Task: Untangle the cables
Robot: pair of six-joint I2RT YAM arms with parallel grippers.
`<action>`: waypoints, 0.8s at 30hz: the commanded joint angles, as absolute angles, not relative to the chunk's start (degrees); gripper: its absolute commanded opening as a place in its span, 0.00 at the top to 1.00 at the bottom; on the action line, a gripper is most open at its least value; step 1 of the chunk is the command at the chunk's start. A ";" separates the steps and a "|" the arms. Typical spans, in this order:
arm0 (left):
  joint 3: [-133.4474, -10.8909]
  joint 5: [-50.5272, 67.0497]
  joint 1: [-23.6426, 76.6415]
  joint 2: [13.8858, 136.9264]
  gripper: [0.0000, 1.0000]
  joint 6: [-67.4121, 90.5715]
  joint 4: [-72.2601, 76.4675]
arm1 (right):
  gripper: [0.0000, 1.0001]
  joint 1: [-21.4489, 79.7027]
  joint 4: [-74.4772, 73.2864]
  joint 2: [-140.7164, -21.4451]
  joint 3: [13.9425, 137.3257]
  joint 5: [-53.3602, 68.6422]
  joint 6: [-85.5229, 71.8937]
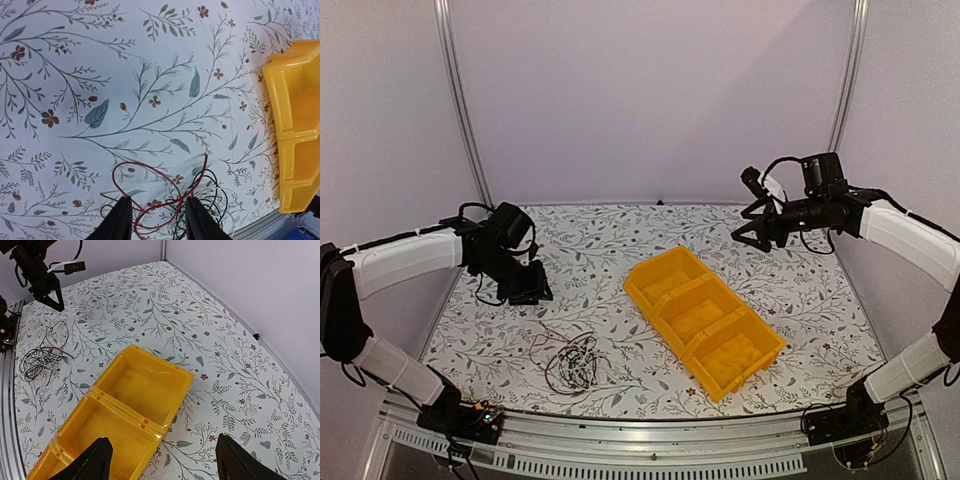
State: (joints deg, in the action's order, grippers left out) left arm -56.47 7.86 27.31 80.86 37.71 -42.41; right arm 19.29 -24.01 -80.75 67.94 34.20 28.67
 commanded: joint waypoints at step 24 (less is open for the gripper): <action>-57.04 11.10 29.23 91.15 0.75 50.90 -45.92 | 0.25 22.31 -21.89 -86.23 69.08 39.73 24.17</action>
